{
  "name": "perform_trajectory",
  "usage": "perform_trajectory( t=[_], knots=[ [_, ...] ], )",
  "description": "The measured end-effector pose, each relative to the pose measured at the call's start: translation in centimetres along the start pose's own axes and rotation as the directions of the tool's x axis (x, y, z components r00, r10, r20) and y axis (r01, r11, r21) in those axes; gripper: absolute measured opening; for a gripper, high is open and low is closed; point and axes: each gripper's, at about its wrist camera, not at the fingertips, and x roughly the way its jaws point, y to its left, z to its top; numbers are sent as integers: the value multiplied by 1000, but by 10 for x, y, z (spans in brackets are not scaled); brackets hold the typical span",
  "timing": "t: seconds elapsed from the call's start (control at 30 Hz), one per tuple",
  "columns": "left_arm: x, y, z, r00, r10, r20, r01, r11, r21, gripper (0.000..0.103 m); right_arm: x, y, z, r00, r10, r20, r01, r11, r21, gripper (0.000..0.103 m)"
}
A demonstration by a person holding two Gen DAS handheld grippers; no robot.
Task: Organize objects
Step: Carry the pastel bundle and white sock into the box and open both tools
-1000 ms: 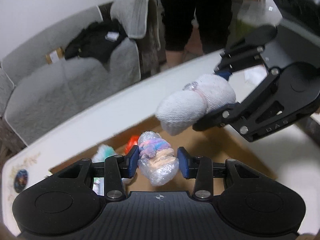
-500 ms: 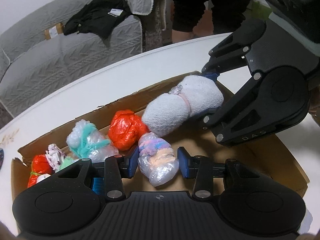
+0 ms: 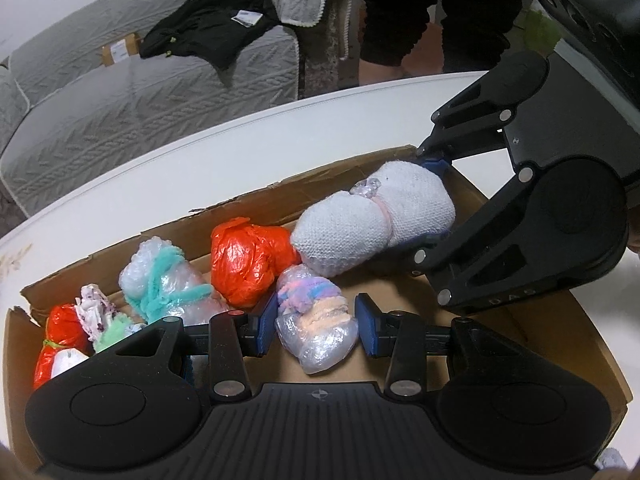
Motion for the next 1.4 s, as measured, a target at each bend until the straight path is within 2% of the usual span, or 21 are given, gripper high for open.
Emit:
perform_trajectory(
  t=[0.33,0.37,0.53,0.73,0.87,1.33,1.4],
  knots=[
    [0,0,0,1000,5,6,-5,999,-35,52,-3,2,-2,1000,-29,-5,29,999,-14,45],
    [0,-1,0,1000,10,5,-10,999,-35,55,-4,2,-2,999,-34,-5,34,999,-14,47],
    [0,-1,-1,1000,8,4,-8,999,-42,68,-4,1,-4,999,-41,0,41,999,-7,48],
    [-1,-1,-4,1000,-7,-2,6,997,-79,72,-6,3,-4,999,-43,-2,43,999,-9,50],
    [-6,-13,-9,1000,-21,-6,20,997,-70,78,-9,7,-8,999,-42,-17,41,999,-36,52],
    [-29,-58,-38,999,-45,-11,44,999,-29,83,-34,26,-36,997,-68,-30,65,994,-93,62],
    [-32,-60,-39,999,-40,-9,39,999,-15,84,-37,28,-37,997,-72,-31,69,993,-95,66]
  ],
)
